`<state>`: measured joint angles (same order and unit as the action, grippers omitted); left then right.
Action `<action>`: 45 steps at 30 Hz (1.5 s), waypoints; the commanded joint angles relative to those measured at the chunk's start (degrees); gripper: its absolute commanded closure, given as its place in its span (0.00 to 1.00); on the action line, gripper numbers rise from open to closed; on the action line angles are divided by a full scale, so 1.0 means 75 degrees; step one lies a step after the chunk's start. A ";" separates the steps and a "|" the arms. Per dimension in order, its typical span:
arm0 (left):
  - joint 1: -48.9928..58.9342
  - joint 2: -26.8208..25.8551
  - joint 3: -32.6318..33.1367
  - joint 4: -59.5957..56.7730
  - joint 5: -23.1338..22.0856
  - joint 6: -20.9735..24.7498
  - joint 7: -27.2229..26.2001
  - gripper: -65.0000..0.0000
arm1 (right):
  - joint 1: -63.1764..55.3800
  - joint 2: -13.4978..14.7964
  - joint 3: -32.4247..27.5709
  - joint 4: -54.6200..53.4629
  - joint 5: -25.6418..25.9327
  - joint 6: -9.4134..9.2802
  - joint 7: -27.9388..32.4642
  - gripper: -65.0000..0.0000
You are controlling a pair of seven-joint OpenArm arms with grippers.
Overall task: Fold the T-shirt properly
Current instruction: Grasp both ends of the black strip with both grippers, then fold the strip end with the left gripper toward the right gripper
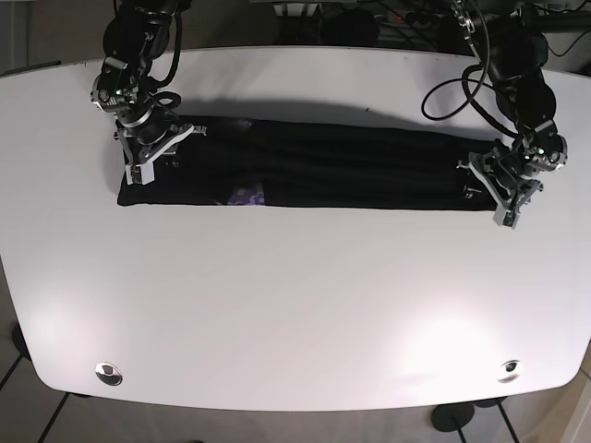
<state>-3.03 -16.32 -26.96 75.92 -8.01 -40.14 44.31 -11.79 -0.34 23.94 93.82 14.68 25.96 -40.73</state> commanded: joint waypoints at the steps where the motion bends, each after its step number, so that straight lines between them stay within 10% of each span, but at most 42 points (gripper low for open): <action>1: -0.0071 -0.0128 -0.0139 0.0773 -0.0380 0.0019 0.0298 0.42 | 0.0043 0.0063 0.0025 0.0250 -0.0099 -0.0032 -0.0037 0.90; 9: 0.0433 -0.0175 -0.2155 0.0796 -0.2958 0.0019 0.1658 0.22 | -0.0075 0.0039 0.0025 0.0449 -0.0099 -0.0020 -0.0037 0.91; 17: 0.0843 -0.0104 -0.1498 0.0104 -0.3169 0.0019 0.1669 0.24 | -0.0157 0.0039 0.0025 0.0449 -0.0087 -0.0020 -0.0026 0.91; 19: 0.0831 -0.0104 -0.1217 0.0104 -0.3146 0.0019 0.1669 0.37 | -0.0145 0.0028 0.0025 0.0449 -0.0087 -0.0020 -0.0014 0.91; 21: 0.0785 -0.0104 -0.1170 0.0104 -0.3122 0.0019 0.1646 0.78 | -0.0145 0.0028 0.0025 0.0449 -0.0087 -0.0020 -0.0002 0.91; 23: 0.0773 -0.0104 -0.1170 0.0222 -0.3169 0.0019 0.1669 0.93 | -0.0145 0.0016 0.0025 0.0449 -0.0087 -0.0020 -0.0002 0.91; 32: 0.2097 0.0763 0.0178 0.5039 -0.3122 0.0019 0.1658 0.91 | -0.0157 -0.0125 0.0025 0.0437 0.0147 -0.0020 -0.0002 0.91; 37: 0.2226 0.1185 0.1901 0.4992 -0.3122 0.0019 0.1634 0.91 | -0.0168 -0.0125 0.0025 0.0437 0.0147 -0.0020 -0.0002 0.91; 45: 0.1711 0.1994 0.2370 0.4019 -0.3111 0.0400 0.1622 0.90 | -0.0180 -0.0125 0.0025 0.0437 0.0159 -0.0020 -0.0002 0.91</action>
<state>9.63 -1.13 -9.02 104.51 -30.09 -36.71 57.49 -13.37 -1.56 24.05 95.96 15.27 25.54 -41.54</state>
